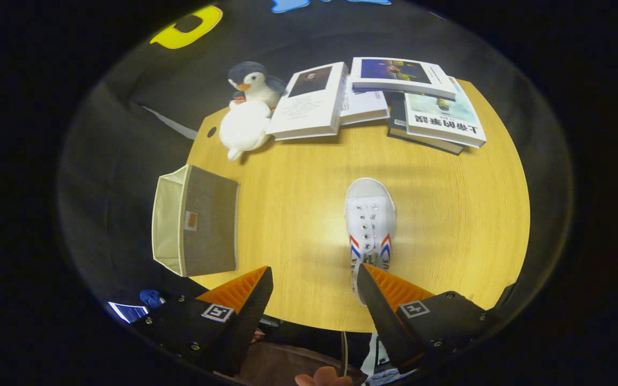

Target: Open the storage box then place both shoes into the box .Put the left shoe in first, then the right shoe, with the right side of both shoes facing outward in a uniform manner.

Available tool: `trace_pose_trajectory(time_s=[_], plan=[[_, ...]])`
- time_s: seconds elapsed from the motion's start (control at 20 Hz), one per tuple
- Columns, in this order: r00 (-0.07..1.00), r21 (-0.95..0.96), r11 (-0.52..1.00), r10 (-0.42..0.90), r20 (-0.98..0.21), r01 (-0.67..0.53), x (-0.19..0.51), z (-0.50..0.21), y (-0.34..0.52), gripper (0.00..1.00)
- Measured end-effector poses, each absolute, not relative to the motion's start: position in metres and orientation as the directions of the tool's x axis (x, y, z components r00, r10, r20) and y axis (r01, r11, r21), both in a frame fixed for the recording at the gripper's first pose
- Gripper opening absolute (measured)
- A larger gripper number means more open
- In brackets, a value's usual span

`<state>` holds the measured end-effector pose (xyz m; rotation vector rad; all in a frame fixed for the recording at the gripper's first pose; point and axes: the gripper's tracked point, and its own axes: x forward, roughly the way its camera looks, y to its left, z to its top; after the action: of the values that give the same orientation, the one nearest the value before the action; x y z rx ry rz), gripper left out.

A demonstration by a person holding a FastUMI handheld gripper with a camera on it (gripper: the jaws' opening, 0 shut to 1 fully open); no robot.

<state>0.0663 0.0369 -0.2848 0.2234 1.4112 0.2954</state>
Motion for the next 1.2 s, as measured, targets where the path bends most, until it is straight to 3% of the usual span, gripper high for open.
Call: trace_pose_trajectory(time_s=[0.3, 1.0, 1.1, 1.2], plan=[[0.109, 0.29, 0.957, 0.289, -0.951, -0.004, 0.063, -0.334, -0.002, 0.96], [0.006, 0.216, 0.974, 0.217, -0.976, -0.071, 0.067, -0.419, -0.032, 0.96], [-0.012, 0.232, 0.97, 0.232, -0.973, -0.075, 0.068, -0.428, -0.026, 0.93], [-0.026, 0.21, 0.973, 0.208, -0.978, -0.1, 0.069, -0.438, -0.028, 0.82]])
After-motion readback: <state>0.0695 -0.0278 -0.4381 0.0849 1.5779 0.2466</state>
